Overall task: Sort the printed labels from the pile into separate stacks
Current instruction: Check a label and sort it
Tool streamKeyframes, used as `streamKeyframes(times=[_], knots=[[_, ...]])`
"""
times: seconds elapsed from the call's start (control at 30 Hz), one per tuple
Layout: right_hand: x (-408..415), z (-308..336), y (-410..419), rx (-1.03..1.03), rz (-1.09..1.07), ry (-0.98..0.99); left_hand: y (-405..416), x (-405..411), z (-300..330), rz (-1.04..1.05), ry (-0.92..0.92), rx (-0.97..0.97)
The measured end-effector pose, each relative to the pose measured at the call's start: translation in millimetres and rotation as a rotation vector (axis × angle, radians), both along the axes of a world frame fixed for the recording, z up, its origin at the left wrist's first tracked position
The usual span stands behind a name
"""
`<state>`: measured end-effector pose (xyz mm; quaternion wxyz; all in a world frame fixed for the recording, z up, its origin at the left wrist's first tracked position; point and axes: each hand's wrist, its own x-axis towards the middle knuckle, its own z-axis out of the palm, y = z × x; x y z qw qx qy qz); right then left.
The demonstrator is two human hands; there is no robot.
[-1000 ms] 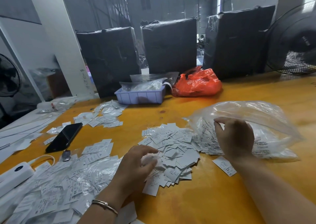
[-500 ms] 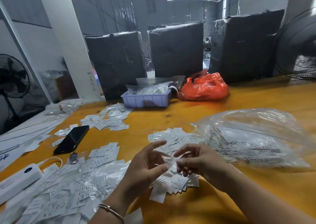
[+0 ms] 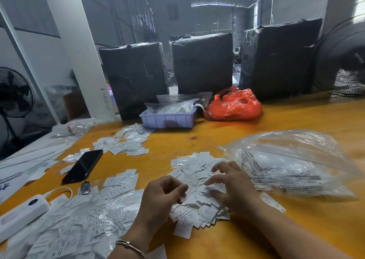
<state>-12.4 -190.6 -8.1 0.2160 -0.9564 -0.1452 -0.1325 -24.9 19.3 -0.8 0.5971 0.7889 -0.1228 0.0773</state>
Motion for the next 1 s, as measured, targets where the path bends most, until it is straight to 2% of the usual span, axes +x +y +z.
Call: streamKeyframes(times=[0.17,0.27,0.37,0.47,0.6,0.73,1.0], knots=[[3.0,-1.0,2.2,0.059,-0.015,-0.065,-0.9,-1.8,2.0,-0.004,-0.001,0.009],[-1.1,1.6,4.0,0.436,0.025,-0.105,-1.0,-1.1,1.3,-0.009,0.007,-0.001],[-6.0,6.3,3.0,0.797,0.074,-0.017,-1.2,-2.0,2.6,-0.035,0.051,-0.044],[-9.4,9.1,2.8,1.011,0.119,0.088,-0.8,-1.7,4.2,-0.057,0.073,-0.067],[-15.0,10.8,6.3,1.061,0.171,0.152,0.9,-3.2,6.2,-0.137,0.061,-0.019],[-20.4,14.7,11.4,1.004,0.256,0.143,-3.1,-6.2,6.5,-0.255,0.084,-0.055],[-25.2,18.7,14.4,0.932,0.356,0.265,-6.2,-6.6,7.0,-0.176,0.053,-0.102]])
